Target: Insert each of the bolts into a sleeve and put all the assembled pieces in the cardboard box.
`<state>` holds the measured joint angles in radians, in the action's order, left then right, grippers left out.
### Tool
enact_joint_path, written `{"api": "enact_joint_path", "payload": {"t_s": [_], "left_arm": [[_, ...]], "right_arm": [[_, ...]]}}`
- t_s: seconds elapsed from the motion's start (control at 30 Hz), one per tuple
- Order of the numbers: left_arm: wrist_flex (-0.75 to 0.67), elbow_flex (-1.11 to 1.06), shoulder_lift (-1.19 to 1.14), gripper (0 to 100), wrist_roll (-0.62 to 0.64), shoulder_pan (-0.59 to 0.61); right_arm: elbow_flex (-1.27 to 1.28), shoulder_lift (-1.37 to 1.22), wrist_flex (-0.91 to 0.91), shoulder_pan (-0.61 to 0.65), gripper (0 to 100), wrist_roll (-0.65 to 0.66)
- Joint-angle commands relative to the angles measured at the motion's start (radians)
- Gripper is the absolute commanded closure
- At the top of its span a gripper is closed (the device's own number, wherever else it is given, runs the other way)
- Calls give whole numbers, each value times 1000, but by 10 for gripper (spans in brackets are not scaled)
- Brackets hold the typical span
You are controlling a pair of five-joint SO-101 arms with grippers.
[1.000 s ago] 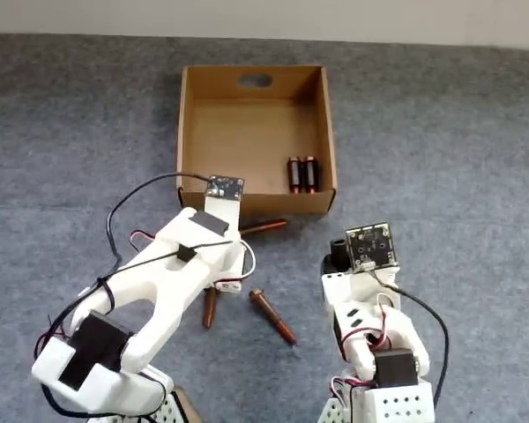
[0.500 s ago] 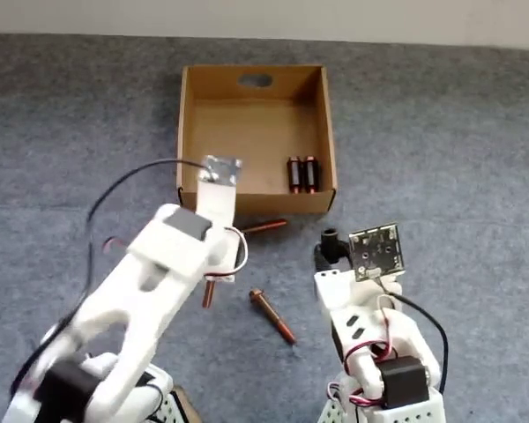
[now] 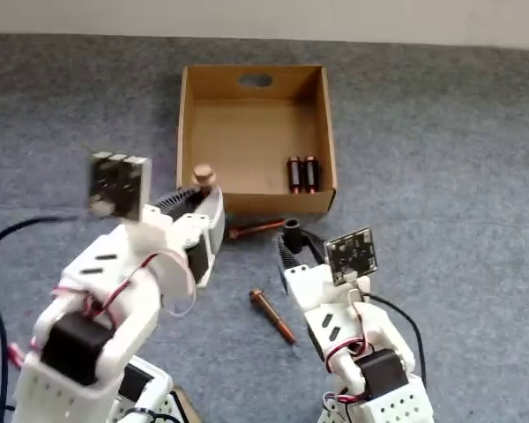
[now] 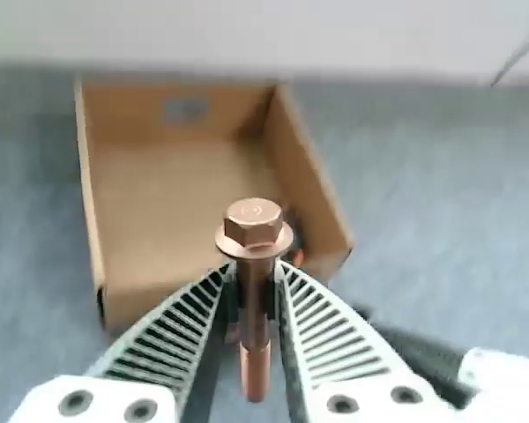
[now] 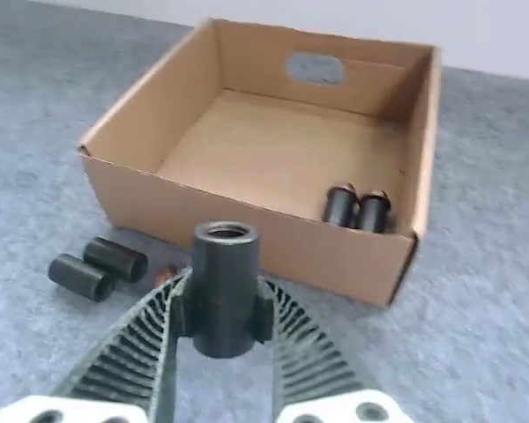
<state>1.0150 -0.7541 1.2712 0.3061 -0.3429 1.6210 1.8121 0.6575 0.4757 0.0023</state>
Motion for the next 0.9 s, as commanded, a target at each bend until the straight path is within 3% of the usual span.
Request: {"api": "enact_joint_path", "payload": {"t_s": [0.0, 0.2, 0.43, 0.87], "left_arm": [[-103, 10, 47, 993, 0, -13], [-302, 4, 44, 992, 0, -28], [-522, -180, 10, 992, -2, -134], [-700, -183, -211, 992, -6, -140]], "right_arm": [[27, 12, -111, 24, 990, -8], [73, 10, -254, 24, 991, -8], [73, 10, -271, 21, 991, -14], [110, 10, -272, 24, 991, -14]]}}
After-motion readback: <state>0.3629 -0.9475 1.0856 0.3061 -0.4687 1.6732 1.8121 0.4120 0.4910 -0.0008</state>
